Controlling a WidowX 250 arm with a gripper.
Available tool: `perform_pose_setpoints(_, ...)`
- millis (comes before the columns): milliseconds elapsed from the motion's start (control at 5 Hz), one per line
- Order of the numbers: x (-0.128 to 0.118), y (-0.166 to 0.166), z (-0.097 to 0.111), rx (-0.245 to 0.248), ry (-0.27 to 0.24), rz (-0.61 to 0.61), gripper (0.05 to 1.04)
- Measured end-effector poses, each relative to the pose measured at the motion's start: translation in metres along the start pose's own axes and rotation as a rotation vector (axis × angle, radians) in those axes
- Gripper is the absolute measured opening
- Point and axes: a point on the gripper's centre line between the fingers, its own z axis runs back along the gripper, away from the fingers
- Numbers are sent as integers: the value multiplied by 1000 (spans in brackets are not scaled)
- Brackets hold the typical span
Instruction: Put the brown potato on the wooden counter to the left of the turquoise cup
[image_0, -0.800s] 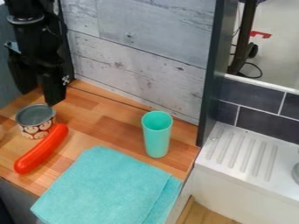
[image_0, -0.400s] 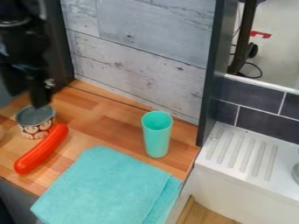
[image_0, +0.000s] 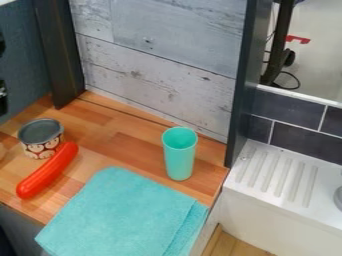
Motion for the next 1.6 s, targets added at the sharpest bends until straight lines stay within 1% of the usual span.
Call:
perform_pose_setpoints(200,-9,19,-18,18,37,8,1001)
perform_pose_setpoints(400,-10,29,-28,27,39,24,1001)
perform_pose_setpoints(600,-11,35,-43,20,62,26,1001)
perform_pose_setpoints(800,-16,48,-63,2,76,34,1001)
perform_pose_setpoints(1000,-14,52,-73,2,79,36,1001)
perform_pose_setpoints(1200,-15,56,-83,16,98,46,1001)
perform_pose_setpoints(1400,-14,58,-95,6,116,57,1001)
perform_pose_setpoints(1600,-15,57,-102,1,132,83,1001)
